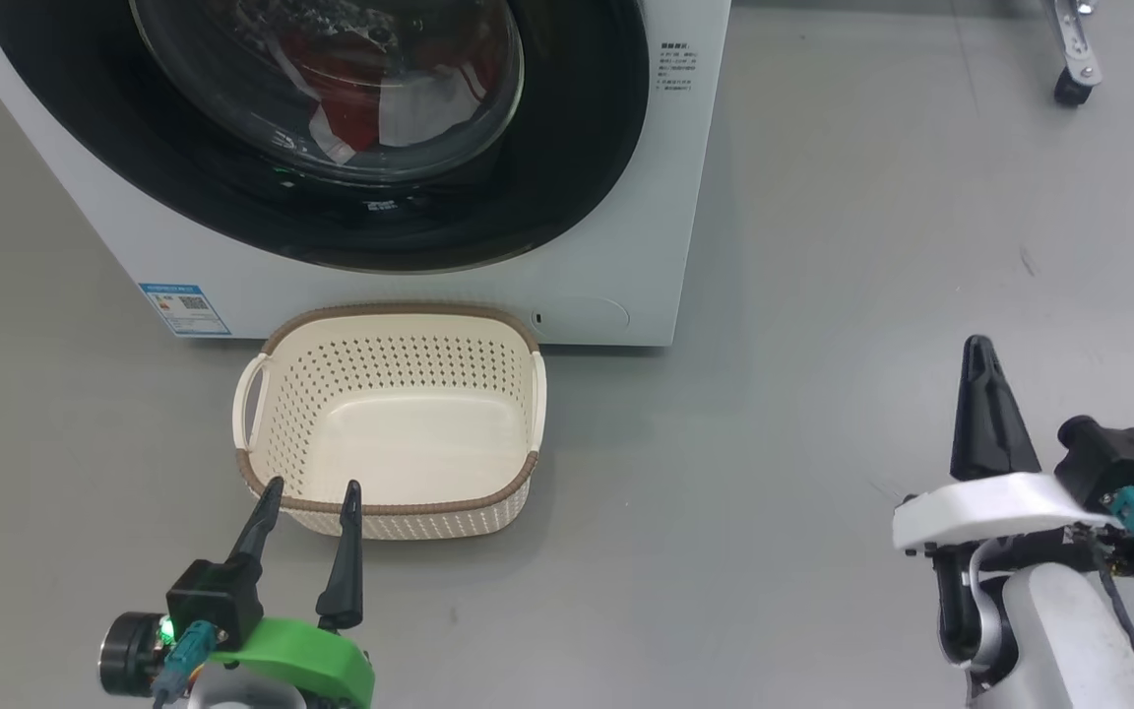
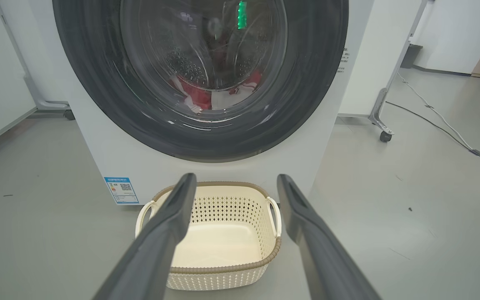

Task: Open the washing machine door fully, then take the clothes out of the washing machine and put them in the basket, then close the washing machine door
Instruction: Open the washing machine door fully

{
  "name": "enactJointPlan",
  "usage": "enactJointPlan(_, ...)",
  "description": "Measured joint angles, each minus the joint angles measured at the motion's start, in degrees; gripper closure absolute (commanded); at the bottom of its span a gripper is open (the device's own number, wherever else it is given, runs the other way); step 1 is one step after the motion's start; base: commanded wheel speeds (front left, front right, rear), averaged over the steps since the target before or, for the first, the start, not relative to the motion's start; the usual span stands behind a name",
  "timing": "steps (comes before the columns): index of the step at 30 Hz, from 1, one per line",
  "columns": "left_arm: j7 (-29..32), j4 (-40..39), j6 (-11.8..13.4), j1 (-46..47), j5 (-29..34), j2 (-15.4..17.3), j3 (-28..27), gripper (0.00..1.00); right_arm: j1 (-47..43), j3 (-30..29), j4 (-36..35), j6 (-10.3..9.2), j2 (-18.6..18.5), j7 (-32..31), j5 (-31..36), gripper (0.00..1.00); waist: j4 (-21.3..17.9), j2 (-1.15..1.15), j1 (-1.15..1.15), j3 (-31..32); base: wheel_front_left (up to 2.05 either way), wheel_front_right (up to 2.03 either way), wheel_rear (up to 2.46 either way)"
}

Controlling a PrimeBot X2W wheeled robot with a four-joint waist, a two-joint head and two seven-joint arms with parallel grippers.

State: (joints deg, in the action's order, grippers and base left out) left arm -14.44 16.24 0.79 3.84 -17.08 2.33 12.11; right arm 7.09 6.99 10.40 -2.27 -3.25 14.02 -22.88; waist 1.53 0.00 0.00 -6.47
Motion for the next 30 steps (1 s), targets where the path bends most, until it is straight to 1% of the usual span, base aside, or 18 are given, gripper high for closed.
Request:
enactJointPlan(2,0.00,-0.08,-0.01,0.40,0.00,0.01,0.40,0.00,1.69,-0.31,-0.33,0.69,0.03,0.00,-1.10,1.00,0.24,0.00,0.00,-1.10,0.00,0.00,0.00)
enactJointPlan(5,0.00,-0.35,-0.05,1.68,0.00,-0.01,1.35,0.00,4.24,-1.93,-0.64,1.42,0.05,-0.16,-4.88,1.00,0.67,0.00,0.00,-2.88,0.00,0.00,0.00)
enactJointPlan(9,0.00,-0.86,-0.13,3.68,-0.20,-0.02,2.45,0.00,7.83,-3.78,-1.03,2.53,0.03,-2.25,-9.16,1.00,1.48,0.00,0.00,-5.32,0.00,0.00,0.00)
enactJointPlan(12,0.00,-1.23,-0.14,4.75,-1.16,-0.05,2.82,0.00,11.27,-4.30,-1.40,3.76,0.01,-4.97,-12.11,1.00,2.23,0.00,0.00,-7.20,0.00,0.00,0.00)
enactJointPlan(19,0.00,-2.21,-0.14,7.81,-1.42,-0.08,3.01,0.00,21.17,-6.32,-1.92,3.72,-0.09,-11.47,-17.08,1.00,3.77,0.00,0.00,-12.05,0.00,0.00,0.00)
enactJointPlan(21,0.00,-2.50,-0.14,8.95,-1.58,-0.10,3.01,0.00,23.95,-6.49,-1.99,3.67,-0.63,-12.91,-17.35,1.00,4.19,0.00,0.00,-13.50,0.00,0.00,0.00)
enactJointPlan(25,0.00,-2.82,-0.18,10.98,-1.78,-0.15,3.43,0.00,29.15,-6.92,-1.93,3.60,-3.13,-15.37,-16.96,1.00,5.04,0.00,0.00,-16.28,0.00,0.00,0.00)
enactJointPlan(28,0.00,-2.89,-0.56,12.24,-2.65,-0.24,3.63,0.00,32.56,-7.21,-1.63,3.53,-3.52,-17.14,-17.61,1.00,5.78,0.00,0.00,-18.26,0.00,0.00,0.00)
enactJointPlan(30,0.00,-2.96,-0.57,12.88,-2.98,-0.24,3.61,0.00,34.80,-6.95,-0.98,3.13,-3.91,-18.41,-17.81,1.00,6.28,0.00,0.00,-19.48,0.00,0.00,0.00)
